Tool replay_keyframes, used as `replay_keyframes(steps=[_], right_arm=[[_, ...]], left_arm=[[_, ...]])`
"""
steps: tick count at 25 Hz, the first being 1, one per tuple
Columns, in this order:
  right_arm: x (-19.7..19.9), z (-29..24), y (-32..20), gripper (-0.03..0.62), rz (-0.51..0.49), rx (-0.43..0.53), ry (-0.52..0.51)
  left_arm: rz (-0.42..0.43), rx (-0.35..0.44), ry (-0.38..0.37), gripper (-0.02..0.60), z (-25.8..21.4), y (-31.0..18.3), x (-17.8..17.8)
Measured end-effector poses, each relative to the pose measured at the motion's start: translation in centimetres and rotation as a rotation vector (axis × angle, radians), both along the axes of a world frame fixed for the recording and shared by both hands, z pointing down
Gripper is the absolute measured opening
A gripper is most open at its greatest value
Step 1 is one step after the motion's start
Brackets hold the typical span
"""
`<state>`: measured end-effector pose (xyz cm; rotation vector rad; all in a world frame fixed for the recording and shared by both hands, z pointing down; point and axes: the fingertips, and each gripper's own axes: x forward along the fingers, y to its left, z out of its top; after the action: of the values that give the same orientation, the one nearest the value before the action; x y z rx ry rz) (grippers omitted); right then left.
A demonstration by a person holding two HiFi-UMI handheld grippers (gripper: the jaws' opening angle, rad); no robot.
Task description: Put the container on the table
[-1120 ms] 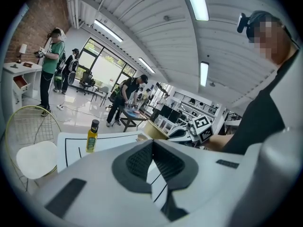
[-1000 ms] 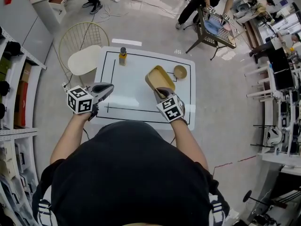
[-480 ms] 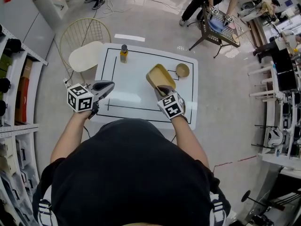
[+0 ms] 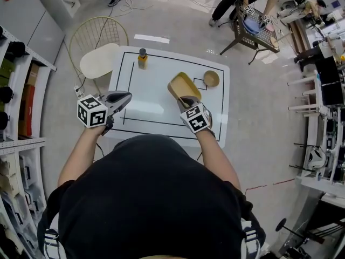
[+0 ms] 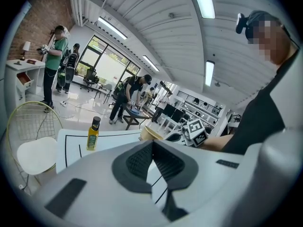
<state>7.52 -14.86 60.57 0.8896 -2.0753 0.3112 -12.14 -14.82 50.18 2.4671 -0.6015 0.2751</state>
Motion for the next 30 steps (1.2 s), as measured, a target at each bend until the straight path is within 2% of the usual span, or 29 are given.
replay_keyframes(steps=[16,26,30], right_arm=[[1.8,2.9,-0.5,0.02,0.018,-0.038,0.007],[2.3,5.3,-0.1,0.02,-0.004,-0.064,0.057],[2.7,6.3,-0.2,0.02,-0.011,-0.063,0.087]], left_arm=[[0.017,-0.034,-0.021,0.008,1.0,-0.3,1.7],[0.025,-0.058,-0.029,0.008,2.1,-0.7,2.5],[0.002,-0.062,-0.027,0.008,2.1,-1.5,2.1]])
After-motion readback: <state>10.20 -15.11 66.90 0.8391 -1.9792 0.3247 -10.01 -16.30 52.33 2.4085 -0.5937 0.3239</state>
